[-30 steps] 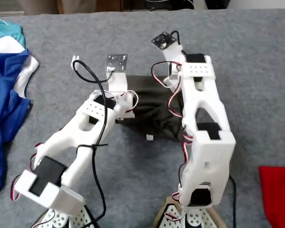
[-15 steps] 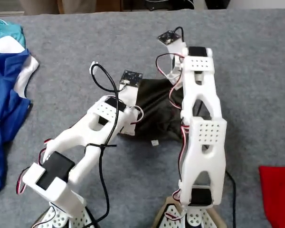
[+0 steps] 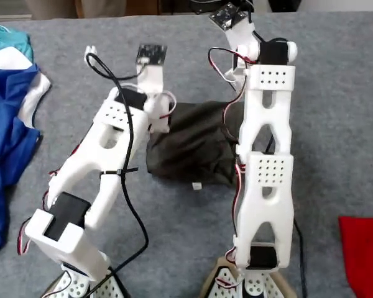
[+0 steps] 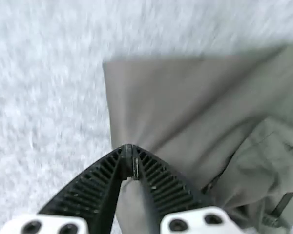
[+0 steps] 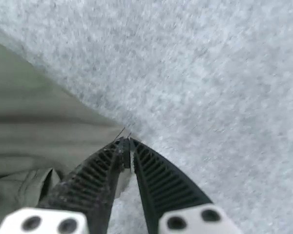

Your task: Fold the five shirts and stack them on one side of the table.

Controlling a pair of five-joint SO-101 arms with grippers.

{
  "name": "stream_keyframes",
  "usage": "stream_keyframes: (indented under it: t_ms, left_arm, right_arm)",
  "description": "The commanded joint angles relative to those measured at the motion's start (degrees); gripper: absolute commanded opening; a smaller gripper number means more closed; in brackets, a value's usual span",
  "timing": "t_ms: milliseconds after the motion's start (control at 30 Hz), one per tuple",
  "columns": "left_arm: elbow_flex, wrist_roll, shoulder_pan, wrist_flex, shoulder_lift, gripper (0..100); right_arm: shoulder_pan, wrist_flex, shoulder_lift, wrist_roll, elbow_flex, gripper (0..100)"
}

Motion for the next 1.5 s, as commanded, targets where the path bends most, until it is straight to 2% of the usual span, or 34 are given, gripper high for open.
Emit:
stream_keyframes:
  t_ms: [0, 267, 400, 600, 700, 867, 1067, 1233, 1467]
  left_arm:
    - [-3.3, -0.3, -0.7, -4.0, 1.1, 2]
    - [-5.7, -0.3, -6.2, -13.7, 14.1, 2]
    - [-9.8, -0.3, -5.9, -13.5, 20.0, 2]
    - [-14.3, -0.3, -6.9, -13.5, 25.1, 2]
    - [-14.3, -0.3, -6.8, -13.7, 26.1, 2]
    - [-14.2, -0.3, -6.2, -14.0, 26.3, 2]
    - [-14.5, -0.3, -6.2, -14.1, 27.6, 2]
    - [-20.0, -0.3, -6.2, -13.4, 31.5, 2]
    - [-31.8, -0.4, -6.2, -3.4, 37.8, 2]
  right_arm:
    - [-1.9, 1.2, -9.5, 0.4, 9.9, 0.5]
    - [-6.5, -1.6, -32.3, 0.8, 45.7, 0.5]
    - [-8.7, -13.2, -39.3, 1.2, 64.6, 0.5]
    - [-10.5, -31.6, -41.3, 4.1, 86.6, 0.6]
    - [-10.4, -35.0, -40.2, 6.2, 91.7, 0.6]
    - [-8.0, -35.0, -39.9, 6.6, 95.3, 0.6]
    - [-5.7, -30.2, -46.1, 6.7, 98.8, 0.5]
    - [-6.5, -27.5, -54.5, 7.6, 103.6, 0.5]
    - [-6.5, -27.3, -64.4, 9.1, 114.2, 0.5]
